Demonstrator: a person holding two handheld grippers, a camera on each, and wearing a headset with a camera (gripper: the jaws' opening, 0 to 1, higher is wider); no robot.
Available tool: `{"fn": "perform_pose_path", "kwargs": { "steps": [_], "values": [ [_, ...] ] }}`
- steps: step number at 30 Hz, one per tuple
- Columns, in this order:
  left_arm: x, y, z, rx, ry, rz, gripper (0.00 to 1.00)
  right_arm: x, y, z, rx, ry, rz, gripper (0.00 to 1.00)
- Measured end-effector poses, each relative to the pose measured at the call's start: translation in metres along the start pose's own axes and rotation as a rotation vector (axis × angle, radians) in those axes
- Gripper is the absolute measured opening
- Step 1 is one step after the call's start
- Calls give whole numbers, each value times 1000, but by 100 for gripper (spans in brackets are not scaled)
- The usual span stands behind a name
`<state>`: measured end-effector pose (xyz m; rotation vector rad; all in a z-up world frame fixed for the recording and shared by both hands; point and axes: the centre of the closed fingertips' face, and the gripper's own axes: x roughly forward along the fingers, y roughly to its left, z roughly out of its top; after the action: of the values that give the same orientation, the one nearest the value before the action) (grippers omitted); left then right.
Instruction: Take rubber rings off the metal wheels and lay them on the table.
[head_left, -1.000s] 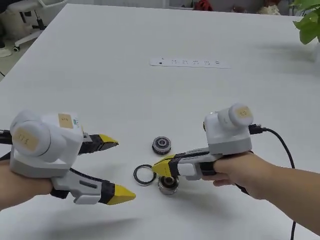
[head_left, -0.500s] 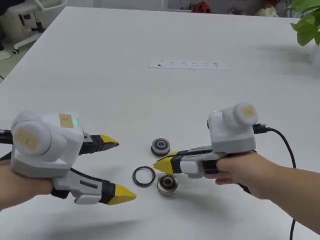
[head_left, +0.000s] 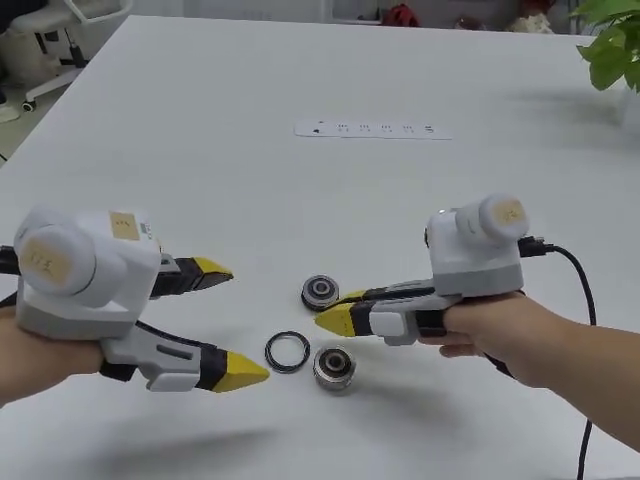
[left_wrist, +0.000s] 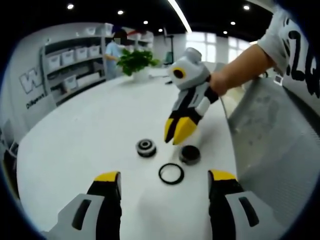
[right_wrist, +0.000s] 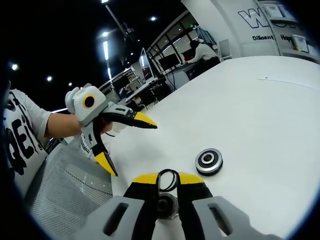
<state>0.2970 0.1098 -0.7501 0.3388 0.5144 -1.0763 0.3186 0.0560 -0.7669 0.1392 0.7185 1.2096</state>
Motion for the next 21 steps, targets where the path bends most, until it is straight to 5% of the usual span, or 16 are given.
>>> {"fn": "perform_pose_path", "kwargs": {
  "steps": [21],
  "values": [
    [5,11,6,-5,-3,7,67,-5,-9,6,-80,-2,-31,18]
  ]
}}
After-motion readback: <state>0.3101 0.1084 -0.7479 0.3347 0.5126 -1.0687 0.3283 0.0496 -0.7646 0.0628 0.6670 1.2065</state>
